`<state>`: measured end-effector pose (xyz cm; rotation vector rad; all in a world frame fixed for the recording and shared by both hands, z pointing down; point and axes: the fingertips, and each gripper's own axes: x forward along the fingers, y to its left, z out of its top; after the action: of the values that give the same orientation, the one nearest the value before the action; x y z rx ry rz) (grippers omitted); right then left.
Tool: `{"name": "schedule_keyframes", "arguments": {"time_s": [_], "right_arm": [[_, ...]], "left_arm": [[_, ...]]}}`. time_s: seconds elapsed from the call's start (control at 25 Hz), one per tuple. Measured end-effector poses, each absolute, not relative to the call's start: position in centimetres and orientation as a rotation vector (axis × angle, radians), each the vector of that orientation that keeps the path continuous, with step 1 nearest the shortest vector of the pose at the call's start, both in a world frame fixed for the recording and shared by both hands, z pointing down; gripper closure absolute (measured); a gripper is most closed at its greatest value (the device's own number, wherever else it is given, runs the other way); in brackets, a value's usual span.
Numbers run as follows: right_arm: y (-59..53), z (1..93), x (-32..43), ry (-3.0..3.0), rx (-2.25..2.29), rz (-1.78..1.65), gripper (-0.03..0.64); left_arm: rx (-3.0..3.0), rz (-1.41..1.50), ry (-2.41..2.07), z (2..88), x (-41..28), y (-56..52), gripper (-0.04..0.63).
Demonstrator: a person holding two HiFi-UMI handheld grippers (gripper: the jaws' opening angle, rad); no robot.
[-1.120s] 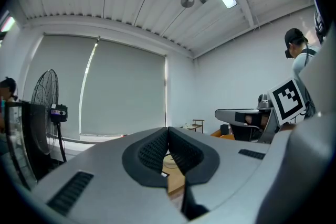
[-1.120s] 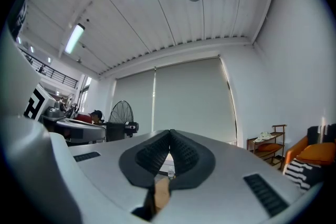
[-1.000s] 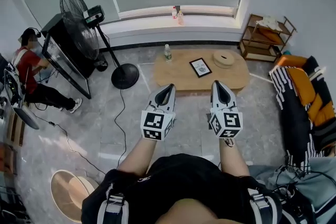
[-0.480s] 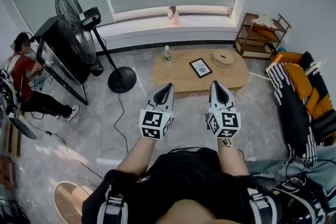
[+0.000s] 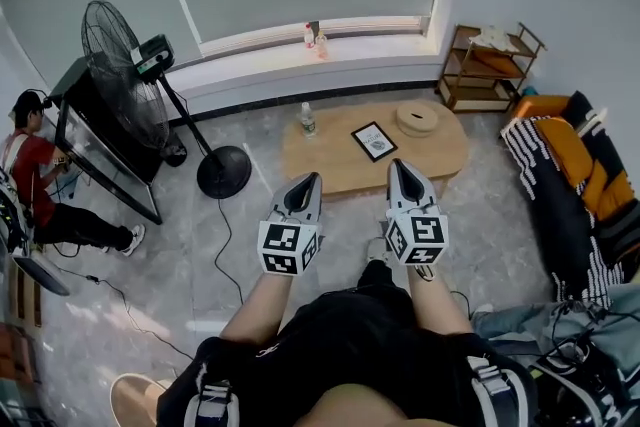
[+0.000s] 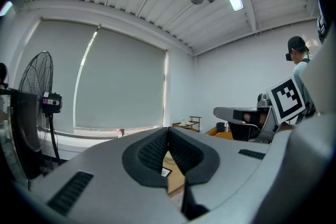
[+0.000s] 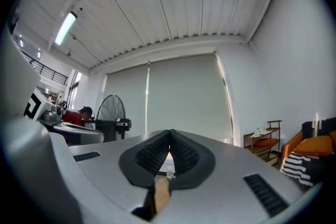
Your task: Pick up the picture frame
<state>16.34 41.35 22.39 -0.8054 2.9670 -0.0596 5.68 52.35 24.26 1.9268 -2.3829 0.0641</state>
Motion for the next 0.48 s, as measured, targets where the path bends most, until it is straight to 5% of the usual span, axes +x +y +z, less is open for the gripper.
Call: {"name": "schedule_keyframes", "arguments": {"time_s": [0.48], "right_arm": [[20.4,20.9,7.8,2.987,-0.737,-0.028,0.600]], "left_arm": [[1.866,0.059,-2.414,23.6,-2.8,31.4,0.574]]}}
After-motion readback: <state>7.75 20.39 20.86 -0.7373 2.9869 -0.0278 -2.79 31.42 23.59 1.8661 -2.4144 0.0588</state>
